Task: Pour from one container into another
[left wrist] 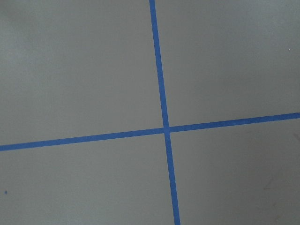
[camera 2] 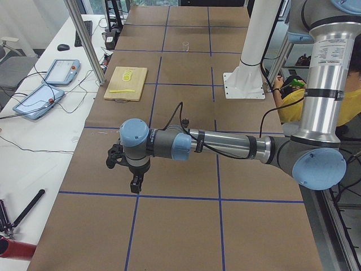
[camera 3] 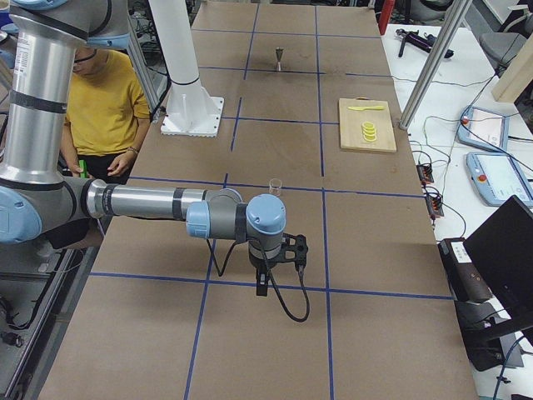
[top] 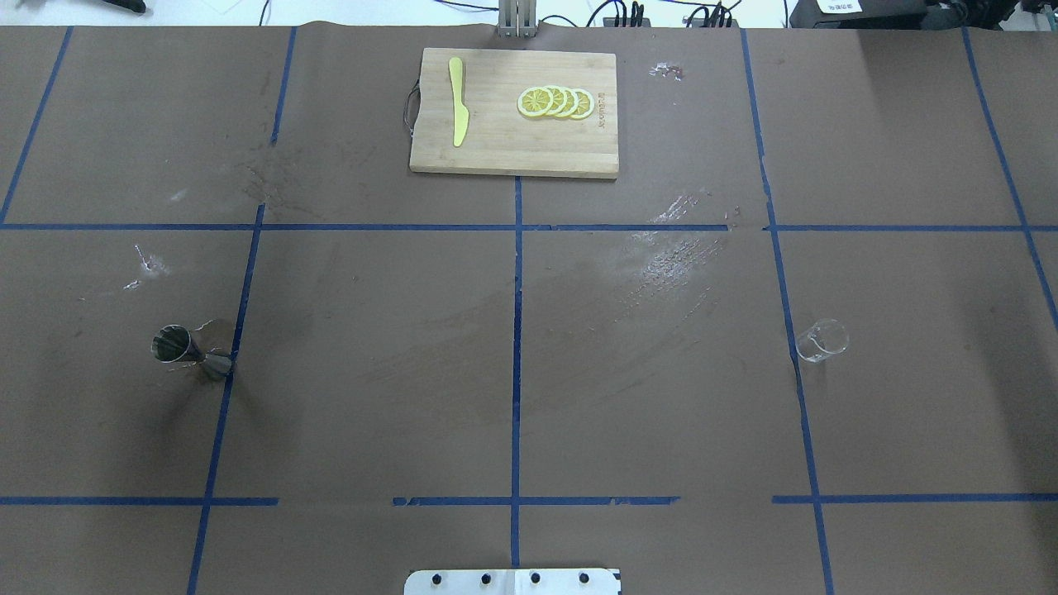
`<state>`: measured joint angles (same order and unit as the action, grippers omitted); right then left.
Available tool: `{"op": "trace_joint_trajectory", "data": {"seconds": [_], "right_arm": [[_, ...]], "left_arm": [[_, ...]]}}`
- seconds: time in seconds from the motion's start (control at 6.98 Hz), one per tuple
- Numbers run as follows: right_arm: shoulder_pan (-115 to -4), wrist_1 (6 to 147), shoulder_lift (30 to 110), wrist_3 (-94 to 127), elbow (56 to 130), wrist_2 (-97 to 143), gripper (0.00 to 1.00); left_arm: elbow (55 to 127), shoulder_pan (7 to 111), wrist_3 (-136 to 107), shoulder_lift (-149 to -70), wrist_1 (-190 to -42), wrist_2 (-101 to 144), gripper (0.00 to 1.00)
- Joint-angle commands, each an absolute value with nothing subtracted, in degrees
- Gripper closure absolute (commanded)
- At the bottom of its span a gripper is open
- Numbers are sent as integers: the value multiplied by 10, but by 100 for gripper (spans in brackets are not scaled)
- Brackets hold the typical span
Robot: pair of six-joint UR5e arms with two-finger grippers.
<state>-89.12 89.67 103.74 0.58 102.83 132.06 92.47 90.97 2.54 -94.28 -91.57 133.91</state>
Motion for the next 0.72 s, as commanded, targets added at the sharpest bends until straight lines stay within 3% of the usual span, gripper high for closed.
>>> {"op": "trace_joint_trajectory", "data": {"seconds": [0.0,0.57], "right_arm": [[-891,897,1037,7,1027,1320,0],[-891,897,1039,4,1022,1320,0]], "left_arm": [[947,910,25,-938,-927,1338,0],[945,908,27,-936,-925,1336,0]]}}
